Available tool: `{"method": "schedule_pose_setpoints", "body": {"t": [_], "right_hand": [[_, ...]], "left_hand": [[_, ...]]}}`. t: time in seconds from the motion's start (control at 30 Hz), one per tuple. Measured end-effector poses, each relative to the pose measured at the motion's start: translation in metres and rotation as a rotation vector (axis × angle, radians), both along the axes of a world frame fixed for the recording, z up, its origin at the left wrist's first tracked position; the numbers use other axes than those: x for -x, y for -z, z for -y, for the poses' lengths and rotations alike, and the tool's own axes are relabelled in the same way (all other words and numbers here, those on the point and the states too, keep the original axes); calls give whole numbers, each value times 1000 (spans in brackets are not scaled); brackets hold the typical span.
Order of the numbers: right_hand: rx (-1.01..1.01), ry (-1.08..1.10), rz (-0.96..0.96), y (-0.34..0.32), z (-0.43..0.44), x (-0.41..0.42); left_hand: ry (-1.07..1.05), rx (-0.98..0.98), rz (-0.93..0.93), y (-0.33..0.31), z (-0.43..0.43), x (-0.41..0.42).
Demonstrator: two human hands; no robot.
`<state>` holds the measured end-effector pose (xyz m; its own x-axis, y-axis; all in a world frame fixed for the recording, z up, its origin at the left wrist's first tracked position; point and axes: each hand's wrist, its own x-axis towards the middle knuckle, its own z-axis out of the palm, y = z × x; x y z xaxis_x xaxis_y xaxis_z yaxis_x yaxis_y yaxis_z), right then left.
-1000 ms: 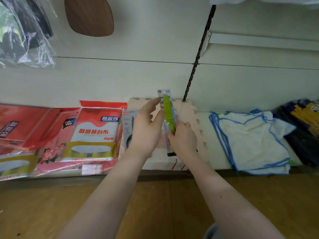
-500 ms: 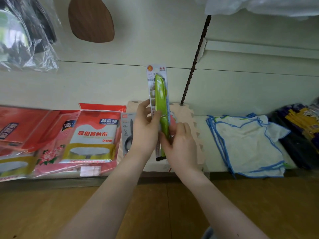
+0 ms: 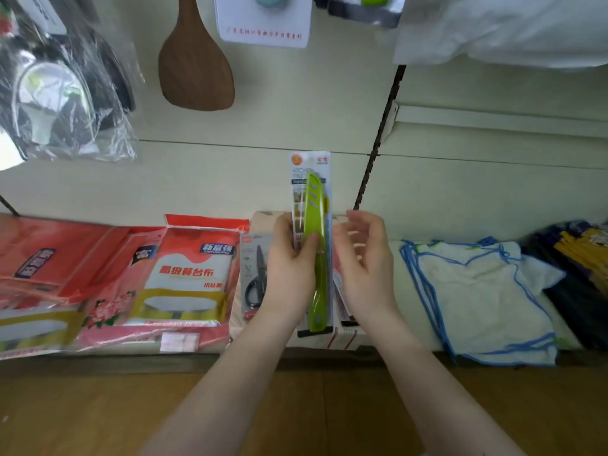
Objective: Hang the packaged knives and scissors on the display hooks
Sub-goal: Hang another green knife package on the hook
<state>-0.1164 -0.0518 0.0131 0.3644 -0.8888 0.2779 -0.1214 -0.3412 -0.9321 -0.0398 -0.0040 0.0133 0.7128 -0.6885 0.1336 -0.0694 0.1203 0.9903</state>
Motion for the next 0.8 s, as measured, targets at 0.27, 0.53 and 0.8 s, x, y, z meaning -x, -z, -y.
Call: {"method": "schedule_pose_setpoints", "body": {"t": [0.27, 0.53, 0.8], "right_hand": [[-88, -162, 338, -54, 13, -18], [89, -190, 485, -119, 5, -21], [254, -278, 607, -210, 3, -17]], "left_hand": [[165, 79, 78, -29, -10, 8], [44, 234, 246, -111, -11, 0], [-16, 424, 486, -205, -15, 4]]}}
